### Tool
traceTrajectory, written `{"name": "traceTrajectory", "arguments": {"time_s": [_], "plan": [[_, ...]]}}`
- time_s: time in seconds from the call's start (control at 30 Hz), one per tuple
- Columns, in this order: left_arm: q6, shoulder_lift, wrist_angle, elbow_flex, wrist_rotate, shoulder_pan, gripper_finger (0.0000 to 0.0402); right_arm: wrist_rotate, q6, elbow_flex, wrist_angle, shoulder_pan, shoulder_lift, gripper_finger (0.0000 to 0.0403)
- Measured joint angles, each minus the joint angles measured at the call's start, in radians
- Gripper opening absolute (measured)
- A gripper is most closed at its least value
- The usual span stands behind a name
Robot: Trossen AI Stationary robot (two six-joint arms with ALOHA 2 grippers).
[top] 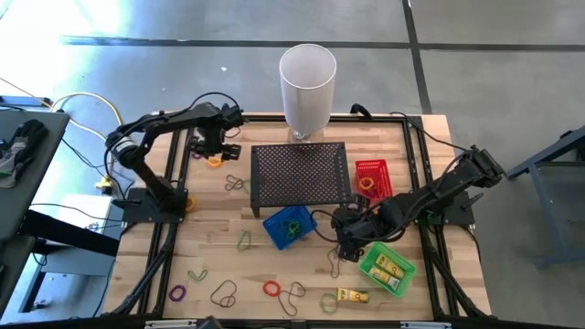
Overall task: Pick & Place Office Desk Supplies
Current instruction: Put the yellow spring keychain into the red bin
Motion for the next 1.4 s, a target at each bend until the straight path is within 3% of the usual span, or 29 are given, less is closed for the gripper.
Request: {"name": "traceTrajectory", "arguments": {"time_s": [0.5,1.4], "plan": [[0.002,0.027,0.095,-0.004,0.045,-0.002,0.0241,0.002,0.000,0.000,-0.002,-0.010,0.000,0.0121],[0.040,0.022,0.330,-0.179,0.035,-0.001,0.0233,-0.024,-0.011,0.000,0.005,-0.038,0.000,0.0121]]}}
